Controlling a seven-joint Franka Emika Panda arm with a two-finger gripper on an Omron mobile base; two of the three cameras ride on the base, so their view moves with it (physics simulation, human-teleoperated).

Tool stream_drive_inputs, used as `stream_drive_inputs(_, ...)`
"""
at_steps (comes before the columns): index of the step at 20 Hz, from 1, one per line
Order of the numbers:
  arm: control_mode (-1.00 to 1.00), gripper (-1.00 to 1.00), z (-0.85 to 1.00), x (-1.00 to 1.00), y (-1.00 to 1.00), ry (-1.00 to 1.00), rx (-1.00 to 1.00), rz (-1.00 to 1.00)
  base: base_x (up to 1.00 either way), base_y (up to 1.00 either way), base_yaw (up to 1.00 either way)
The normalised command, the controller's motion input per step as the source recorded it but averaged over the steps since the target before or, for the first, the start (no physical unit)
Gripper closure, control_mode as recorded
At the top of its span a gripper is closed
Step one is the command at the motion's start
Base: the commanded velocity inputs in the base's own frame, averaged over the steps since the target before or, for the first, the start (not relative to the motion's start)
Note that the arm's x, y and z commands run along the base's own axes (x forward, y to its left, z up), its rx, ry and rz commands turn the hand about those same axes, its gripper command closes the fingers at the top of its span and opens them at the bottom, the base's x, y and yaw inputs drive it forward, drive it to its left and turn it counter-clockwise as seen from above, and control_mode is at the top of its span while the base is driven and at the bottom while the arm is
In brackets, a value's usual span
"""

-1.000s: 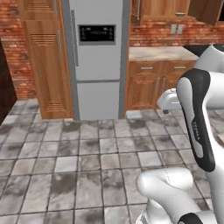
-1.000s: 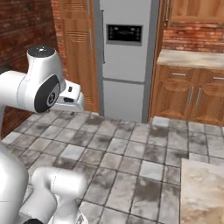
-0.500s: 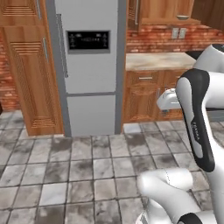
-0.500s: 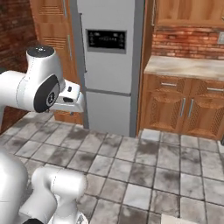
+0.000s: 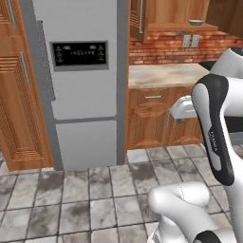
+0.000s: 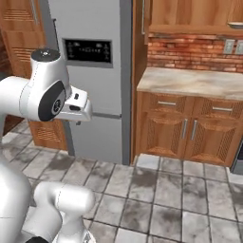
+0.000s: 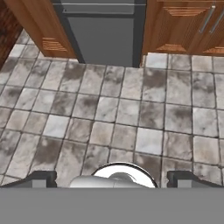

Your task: Take the smaller bowl and place it next to the appetizer plate on the dining counter , and place the larger bowl next to the plate with cooked food.

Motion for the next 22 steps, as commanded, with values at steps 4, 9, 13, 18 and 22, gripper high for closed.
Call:
stream_drive_inputs(4, 1.0, -1.0, 0.0, 0.0, 0.0, 0.0, 0.0, 0.0, 0.73, -0.38, -0.1)
stream_drive_inputs(9, 1.0, -1.0, 0.0, 0.0, 0.0, 0.0, 0.0, 0.0, 0.54, -0.54, -0.07)
stream_drive_inputs(13, 1.0, -1.0, 0.0, 0.0, 0.0, 0.0, 0.0, 0.0, 0.28, -0.7, -0.05)
stream_drive_inputs(18, 1.0, -1.0, 0.0, 0.0, 0.0, 0.0, 0.0, 0.0, 0.18, -0.79, -0.04)
stream_drive_inputs(22, 1.0, -1.0, 0.0, 0.0, 0.0, 0.0, 0.0, 0.0, 0.21, -0.79, -0.02)
